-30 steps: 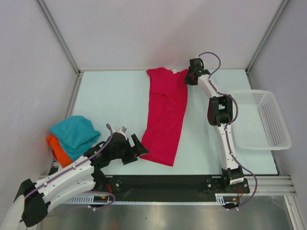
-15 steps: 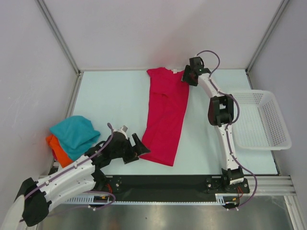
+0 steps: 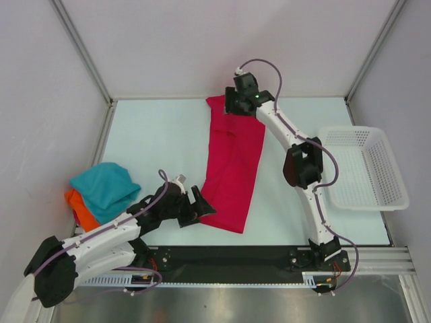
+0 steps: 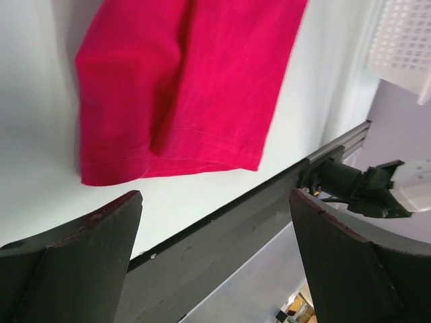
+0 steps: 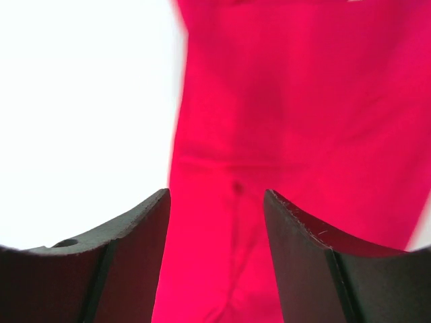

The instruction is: Fold and stack the t-shirts

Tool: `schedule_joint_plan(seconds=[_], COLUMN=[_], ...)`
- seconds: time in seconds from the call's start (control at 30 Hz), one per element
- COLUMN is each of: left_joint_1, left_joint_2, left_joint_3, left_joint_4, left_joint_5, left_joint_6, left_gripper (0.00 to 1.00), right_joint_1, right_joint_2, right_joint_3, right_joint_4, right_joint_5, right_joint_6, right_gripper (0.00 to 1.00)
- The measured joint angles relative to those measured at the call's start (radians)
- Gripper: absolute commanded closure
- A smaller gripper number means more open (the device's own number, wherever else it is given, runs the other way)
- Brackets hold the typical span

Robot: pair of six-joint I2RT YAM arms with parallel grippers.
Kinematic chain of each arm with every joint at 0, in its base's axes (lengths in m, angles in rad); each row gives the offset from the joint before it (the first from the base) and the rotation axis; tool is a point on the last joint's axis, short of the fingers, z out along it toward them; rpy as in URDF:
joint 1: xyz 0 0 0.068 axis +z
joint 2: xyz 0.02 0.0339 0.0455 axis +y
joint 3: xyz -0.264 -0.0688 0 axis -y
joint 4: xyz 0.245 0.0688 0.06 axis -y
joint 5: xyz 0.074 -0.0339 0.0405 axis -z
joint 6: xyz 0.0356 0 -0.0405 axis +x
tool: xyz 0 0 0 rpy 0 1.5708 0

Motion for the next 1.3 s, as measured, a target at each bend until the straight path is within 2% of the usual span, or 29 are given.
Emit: schedule_joint_plan(seconds=[0.23, 0.5, 1.3], left_joint_1=[0.0, 0.0, 0.019], left_joint_2=[-0.115, -0.21, -0.107], left_joint_3=[-0.066, -0.106, -0.113], left_joint_4=[0.028, -0.001, 0.033], left_joint_5=[0.0, -0.003, 0.018], left_joint_6=[-0.009, -0.018, -0.018], left_gripper=[0.04, 0.04, 0.04], right_joint_1=[0.081, 0.077, 0.065], right_joint_2=[0.119, 0.209, 0.212], right_joint_3=[0.05, 0.062, 0.033], right_joint_4=[-0.034, -0.073, -0.049], right_joint_5=[-0.019, 0.005, 0.105], right_joint_6=[-0.022, -0.05, -0.109], right_gripper=[0.37, 0.37, 0.4])
